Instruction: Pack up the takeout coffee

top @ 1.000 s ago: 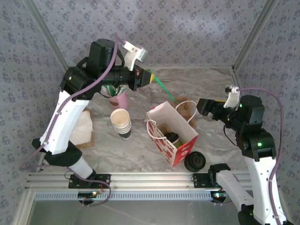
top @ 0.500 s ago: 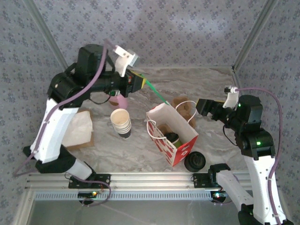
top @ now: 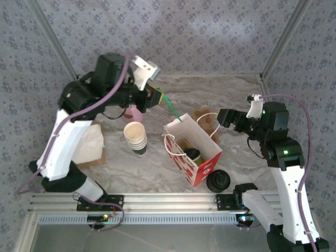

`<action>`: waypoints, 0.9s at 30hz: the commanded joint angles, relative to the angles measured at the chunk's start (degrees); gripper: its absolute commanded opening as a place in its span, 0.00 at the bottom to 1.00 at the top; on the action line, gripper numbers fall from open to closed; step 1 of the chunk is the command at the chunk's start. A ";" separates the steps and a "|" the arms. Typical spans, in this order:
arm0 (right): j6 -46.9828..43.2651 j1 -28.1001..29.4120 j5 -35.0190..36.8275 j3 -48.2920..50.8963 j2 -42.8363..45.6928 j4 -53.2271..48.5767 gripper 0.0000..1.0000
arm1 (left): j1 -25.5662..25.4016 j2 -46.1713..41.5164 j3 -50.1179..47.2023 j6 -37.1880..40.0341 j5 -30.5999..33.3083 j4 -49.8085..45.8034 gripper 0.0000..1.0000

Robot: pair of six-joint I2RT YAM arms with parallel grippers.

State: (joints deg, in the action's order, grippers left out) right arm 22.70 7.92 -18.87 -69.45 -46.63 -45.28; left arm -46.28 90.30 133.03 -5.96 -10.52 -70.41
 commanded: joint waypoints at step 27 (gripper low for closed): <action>-0.51 0.13 -2.62 3.84 -2.55 -3.07 0.94 | -14.89 26.75 15.16 9.74 18.89 -17.78 0.11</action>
State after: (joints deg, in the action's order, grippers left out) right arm 22.50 7.92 -20.27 -66.02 -49.30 -48.23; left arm -60.80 114.87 148.20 3.01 9.63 -86.04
